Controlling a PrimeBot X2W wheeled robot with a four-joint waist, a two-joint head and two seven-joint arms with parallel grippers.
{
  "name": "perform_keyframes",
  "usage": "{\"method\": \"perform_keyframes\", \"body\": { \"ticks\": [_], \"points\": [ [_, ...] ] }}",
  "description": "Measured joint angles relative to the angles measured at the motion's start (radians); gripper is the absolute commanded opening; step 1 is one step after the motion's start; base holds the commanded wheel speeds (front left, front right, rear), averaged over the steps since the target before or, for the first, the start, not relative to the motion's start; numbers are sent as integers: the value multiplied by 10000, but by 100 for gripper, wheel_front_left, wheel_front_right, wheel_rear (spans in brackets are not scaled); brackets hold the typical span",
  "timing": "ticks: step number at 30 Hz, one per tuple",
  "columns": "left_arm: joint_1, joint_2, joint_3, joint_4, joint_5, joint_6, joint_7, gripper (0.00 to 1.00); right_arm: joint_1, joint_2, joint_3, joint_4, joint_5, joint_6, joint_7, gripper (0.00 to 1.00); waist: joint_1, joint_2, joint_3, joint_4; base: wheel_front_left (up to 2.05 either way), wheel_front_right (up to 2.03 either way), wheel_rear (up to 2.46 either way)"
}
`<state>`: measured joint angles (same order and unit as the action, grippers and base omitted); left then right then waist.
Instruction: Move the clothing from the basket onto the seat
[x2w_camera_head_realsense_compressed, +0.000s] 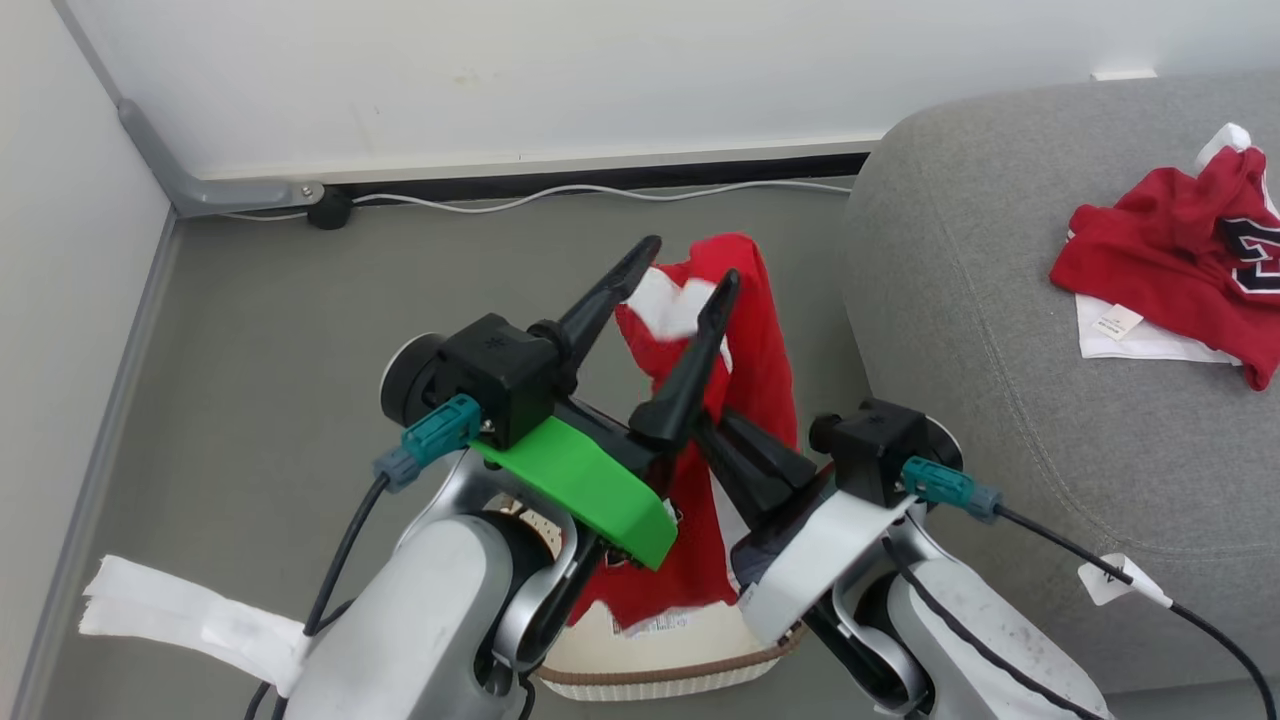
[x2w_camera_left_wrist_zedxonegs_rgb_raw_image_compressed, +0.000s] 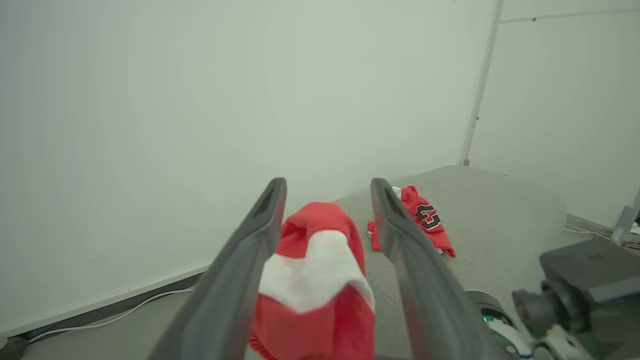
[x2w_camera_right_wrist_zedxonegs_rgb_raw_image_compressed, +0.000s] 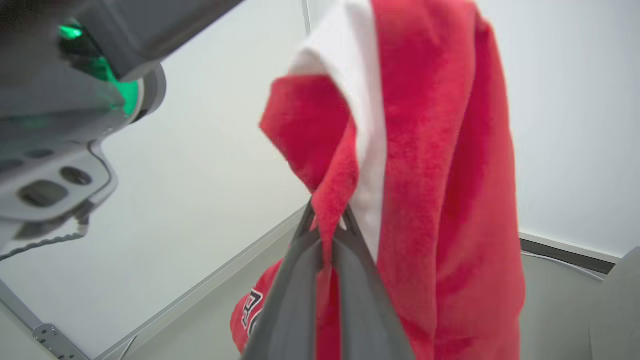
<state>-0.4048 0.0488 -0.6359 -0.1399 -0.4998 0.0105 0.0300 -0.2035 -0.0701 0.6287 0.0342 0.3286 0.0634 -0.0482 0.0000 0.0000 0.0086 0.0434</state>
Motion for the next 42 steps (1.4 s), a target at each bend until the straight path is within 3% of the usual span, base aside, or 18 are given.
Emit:
{"method": "perform_keyframes", "body": {
  "ticks": [13, 23, 42],
  "points": [
    [190, 199, -157, -146, 82, 75, 92, 100, -396, -12, -570, 439, 159, -27, -316, 0, 0, 0, 43, -10, 0, 0, 0],
    [596, 581, -690, -368, 286, -59, 322, 100, -604, -581, -1266, 610, 157, -221, -447, 0, 0, 0, 229, -118, 0, 0, 0],
    [1293, 1360, -1133, -890, 754, -190, 585, 100, -988, -1166, -2274, 508, 207, -489, -673, 0, 0, 0, 621, -1123, 0, 0, 0]
  ]
}}
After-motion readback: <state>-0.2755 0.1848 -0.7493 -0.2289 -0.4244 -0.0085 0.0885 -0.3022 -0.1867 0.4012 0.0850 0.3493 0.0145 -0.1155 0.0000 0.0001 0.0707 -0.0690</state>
